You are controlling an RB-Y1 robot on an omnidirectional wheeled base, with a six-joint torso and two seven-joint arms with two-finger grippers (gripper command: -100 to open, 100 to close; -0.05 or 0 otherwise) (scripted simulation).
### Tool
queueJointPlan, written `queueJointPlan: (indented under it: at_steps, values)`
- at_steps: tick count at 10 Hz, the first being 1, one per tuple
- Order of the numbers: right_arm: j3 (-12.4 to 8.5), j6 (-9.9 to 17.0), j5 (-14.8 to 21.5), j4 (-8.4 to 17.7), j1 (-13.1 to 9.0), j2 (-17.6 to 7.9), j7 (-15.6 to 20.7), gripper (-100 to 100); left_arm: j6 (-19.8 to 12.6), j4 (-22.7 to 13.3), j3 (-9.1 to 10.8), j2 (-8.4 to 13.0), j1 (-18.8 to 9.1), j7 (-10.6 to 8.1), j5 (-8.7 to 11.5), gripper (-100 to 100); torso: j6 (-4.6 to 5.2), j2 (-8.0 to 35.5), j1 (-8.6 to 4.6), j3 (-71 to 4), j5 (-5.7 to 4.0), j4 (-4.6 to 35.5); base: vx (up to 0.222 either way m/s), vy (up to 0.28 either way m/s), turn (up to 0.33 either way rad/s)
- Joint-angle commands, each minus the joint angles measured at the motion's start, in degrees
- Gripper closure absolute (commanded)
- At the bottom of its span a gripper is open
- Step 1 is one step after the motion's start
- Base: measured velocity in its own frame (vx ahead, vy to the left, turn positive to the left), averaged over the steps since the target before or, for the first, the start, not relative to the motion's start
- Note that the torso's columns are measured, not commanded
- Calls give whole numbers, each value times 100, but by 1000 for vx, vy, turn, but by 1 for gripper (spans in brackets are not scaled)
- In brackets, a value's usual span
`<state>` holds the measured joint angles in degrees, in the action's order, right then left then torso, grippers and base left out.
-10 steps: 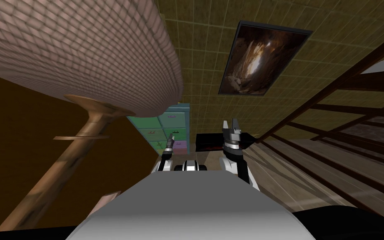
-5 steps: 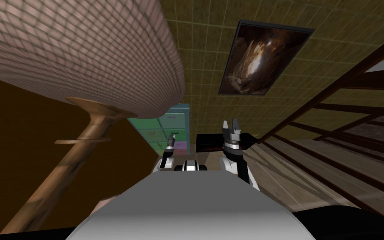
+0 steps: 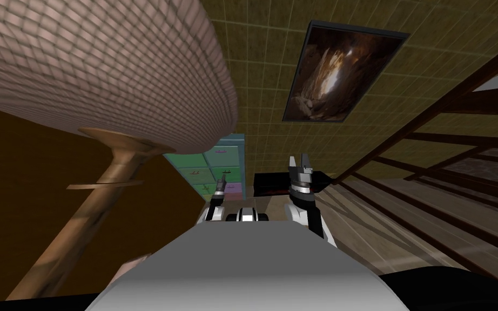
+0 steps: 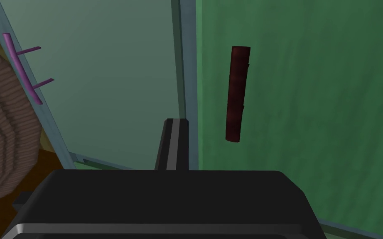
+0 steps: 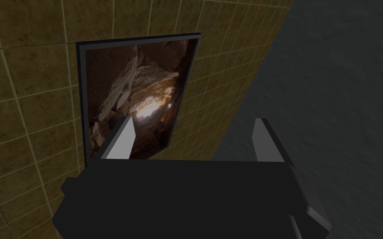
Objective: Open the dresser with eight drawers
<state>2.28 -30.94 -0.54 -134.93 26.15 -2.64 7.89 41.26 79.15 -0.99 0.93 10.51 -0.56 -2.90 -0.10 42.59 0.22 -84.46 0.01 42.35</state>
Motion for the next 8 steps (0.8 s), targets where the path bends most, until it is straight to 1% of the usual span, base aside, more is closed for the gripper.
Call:
queueJointPlan:
  at_steps: [1,4,5,6,7,8]
  values:
    - [0,0,0,0,0,0,0,0,-46,-9,-8,391,-4,-11,3,-100,5,-3,6,-1,2,0,0,0,0]
    - [0,0,0,0,0,0,0,0,-153,-44,-21,724,-52,-32,9,-100,7,-18,23,-6,10,-3,-7,17,-4]
    - [0,0,0,0,0,0,0,0,-210,-61,-28,786,-78,-43,12,-100,11,-25,30,-6,15,-5,-5,35,-9]
    - [0,0,0,0,0,0,0,0,-342,-91,-46,751,-140,-70,20,-100,13,-33,34,-6,21,-7,-3,61,-21]
    - [-1,0,0,0,0,-1,0,0,-439,-113,-58,664,-185,-90,25,-100,18,-41,39,-9,23,-9,5,67,-31]
    - [-1,0,0,0,0,-1,0,0,-532,-136,-70,639,-228,-110,31,-100,18,-48,29,-15,20,-11,-11,63,-23]
